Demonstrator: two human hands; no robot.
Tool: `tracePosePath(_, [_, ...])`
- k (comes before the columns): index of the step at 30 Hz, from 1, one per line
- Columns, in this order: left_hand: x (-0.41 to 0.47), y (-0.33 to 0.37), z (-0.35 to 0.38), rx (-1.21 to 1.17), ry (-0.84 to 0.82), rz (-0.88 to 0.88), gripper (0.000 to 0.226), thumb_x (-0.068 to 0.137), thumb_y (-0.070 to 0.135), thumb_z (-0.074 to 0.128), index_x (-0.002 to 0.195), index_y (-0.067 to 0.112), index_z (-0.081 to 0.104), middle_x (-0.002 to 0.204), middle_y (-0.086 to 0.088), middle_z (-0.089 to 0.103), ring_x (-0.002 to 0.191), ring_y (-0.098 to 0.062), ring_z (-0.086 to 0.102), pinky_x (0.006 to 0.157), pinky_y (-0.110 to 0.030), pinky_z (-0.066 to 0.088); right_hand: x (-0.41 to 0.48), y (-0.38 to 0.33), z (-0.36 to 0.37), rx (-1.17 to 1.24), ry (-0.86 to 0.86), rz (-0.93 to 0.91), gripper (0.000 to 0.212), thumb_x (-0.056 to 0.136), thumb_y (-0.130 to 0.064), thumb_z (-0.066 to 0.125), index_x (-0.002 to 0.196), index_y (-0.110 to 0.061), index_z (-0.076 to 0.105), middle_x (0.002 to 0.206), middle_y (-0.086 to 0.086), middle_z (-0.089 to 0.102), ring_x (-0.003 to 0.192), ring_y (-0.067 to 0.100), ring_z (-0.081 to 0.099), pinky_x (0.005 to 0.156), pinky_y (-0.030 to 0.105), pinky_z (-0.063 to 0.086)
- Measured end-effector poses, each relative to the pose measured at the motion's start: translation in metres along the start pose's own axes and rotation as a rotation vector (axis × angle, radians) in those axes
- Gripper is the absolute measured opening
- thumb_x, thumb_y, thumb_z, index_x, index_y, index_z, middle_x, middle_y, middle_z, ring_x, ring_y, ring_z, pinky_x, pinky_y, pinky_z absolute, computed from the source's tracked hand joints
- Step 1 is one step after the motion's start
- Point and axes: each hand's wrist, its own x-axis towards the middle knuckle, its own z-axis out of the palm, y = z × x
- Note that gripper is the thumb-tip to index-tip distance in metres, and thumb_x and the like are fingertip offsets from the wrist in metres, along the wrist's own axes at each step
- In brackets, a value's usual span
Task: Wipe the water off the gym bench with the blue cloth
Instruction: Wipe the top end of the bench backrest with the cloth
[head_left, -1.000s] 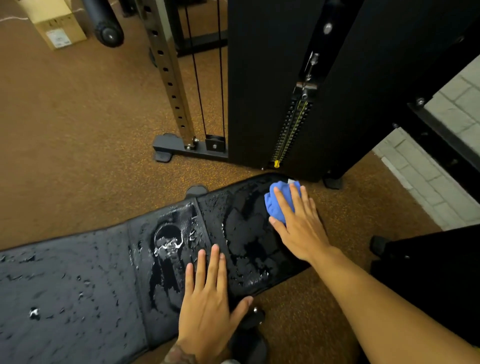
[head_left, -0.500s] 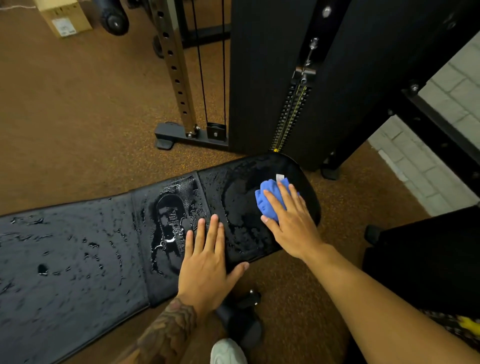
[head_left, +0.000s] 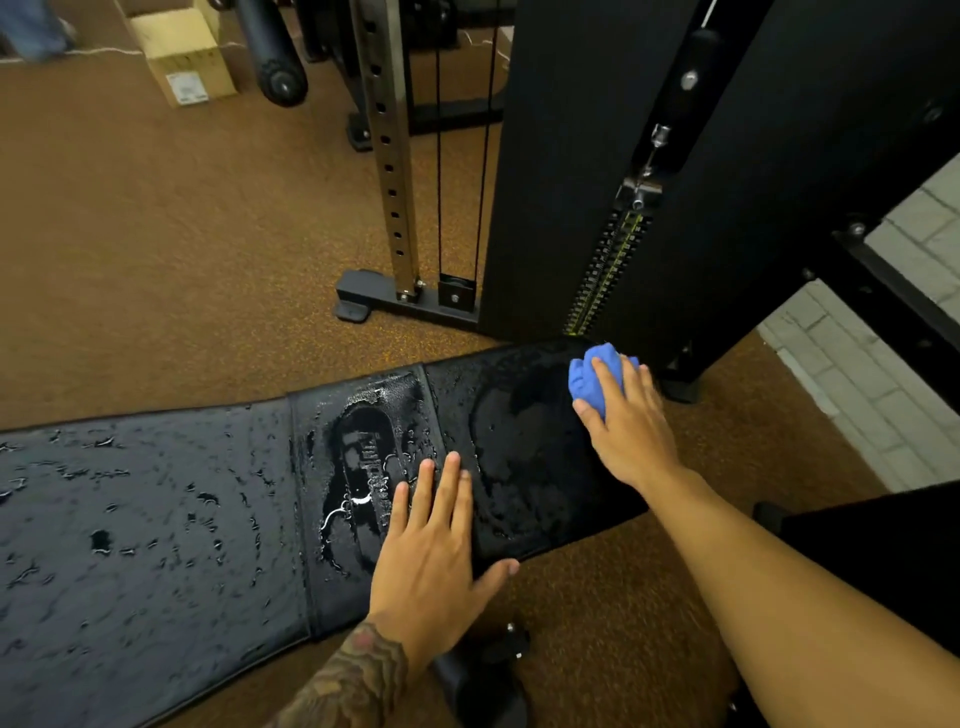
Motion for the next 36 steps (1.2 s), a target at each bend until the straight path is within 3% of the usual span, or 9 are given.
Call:
tracePosePath(5, [0.001,0.0,-0.001,-0.003,0.023,-0.026,0.104,0.078,0.08,0.037,0.145,0.001,0.032,0.156,-0.017,0.021,0.144,-0.032,0.02,0.109,-0.046,0.018,0.025,-0.053,0.012,-0.002,-0.073,-0.116,0.065,0.098,-0.049,0.04,0.152,-0.025,0.015,0.161,0.011,0.004,0.146,0.033,-0.002,0.116,0.046,0.003])
tracePosePath(11, [-0.001,-0.005,-0.004,-0.027,0.003,-0.067,0.11,0.074,0.081,0.04,0.142,-0.005,0.034,0.153,-0.021,0.026,0.143,-0.034,0.021,0.11,-0.042,0.016,-0.054,-0.035,0.004,0.025,-0.165,-0.412,0.064,0.098,-0.045,0.042,0.153,-0.028,0.012,0.161,-0.005,-0.004,0.146,0.016,-0.015,0.118,0.035,-0.002])
tracePosePath(14, [-0.001,-0.008,-0.006,-0.032,0.015,-0.045,0.11,0.073,0.081,0.041,0.141,-0.005,0.036,0.151,-0.021,0.03,0.141,-0.034,0.026,0.111,-0.042,0.018,-0.064,-0.008,-0.003,-0.001,-0.181,-0.354,0.064,0.098,-0.044,0.041,0.153,-0.029,0.011,0.161,-0.006,-0.004,0.146,0.015,-0.014,0.119,0.038,0.005])
tracePosePath(17, [0.0,-0.01,-0.008,-0.035,-0.021,-0.04,0.111,0.074,0.083,0.036,0.144,-0.003,0.029,0.154,-0.019,0.025,0.143,-0.033,0.02,0.117,-0.042,0.018,-0.037,-0.001,0.0,-0.013,-0.138,-0.232,0.064,0.097,-0.04,0.046,0.152,-0.025,0.017,0.161,0.004,0.005,0.147,0.026,-0.004,0.119,0.043,0.009])
tracePosePath(22, [-0.001,-0.009,-0.016,-0.029,-0.045,-0.025,0.11,0.079,0.083,0.026,0.147,0.004,-0.011,0.156,-0.013,-0.019,0.144,-0.027,-0.019,0.116,-0.038,-0.008,0.01,-0.033,0.008,0.012,-0.107,-0.082,0.061,0.1,-0.039,0.041,0.152,-0.024,0.014,0.16,0.011,0.004,0.146,0.035,-0.003,0.118,0.046,0.005])
tracePosePath(26, [-0.001,-0.008,-0.017,0.008,-0.045,-0.031,0.112,0.079,0.083,0.025,0.149,0.001,-0.005,0.159,-0.016,-0.011,0.145,-0.03,-0.014,0.116,-0.039,-0.005,-0.001,-0.056,0.011,0.052,-0.103,-0.132,0.06,0.1,-0.04,0.04,0.152,-0.024,0.014,0.161,0.008,0.001,0.146,0.033,-0.005,0.117,0.045,0.001])
tracePosePath(31, [-0.001,-0.007,-0.016,-0.013,-0.063,-0.039,0.113,0.078,0.083,0.03,0.149,0.0,-0.001,0.159,-0.016,-0.008,0.146,-0.03,-0.01,0.117,-0.04,0.0,-0.059,-0.039,0.009,0.075,-0.168,-0.425,0.059,0.098,-0.037,0.047,0.151,-0.028,0.021,0.161,0.0,0.005,0.147,0.024,-0.005,0.118,0.039,0.002])
tracePosePath(36, [-0.001,-0.008,-0.018,-0.005,-0.089,-0.034,0.114,0.077,0.083,0.031,0.149,-0.001,0.002,0.159,-0.018,-0.005,0.146,-0.031,-0.007,0.119,-0.043,0.006,-0.046,-0.01,0.003,0.054,-0.118,-0.258,0.059,0.097,-0.035,0.049,0.15,-0.02,0.027,0.16,0.009,0.012,0.147,0.032,0.002,0.118,0.048,0.011])
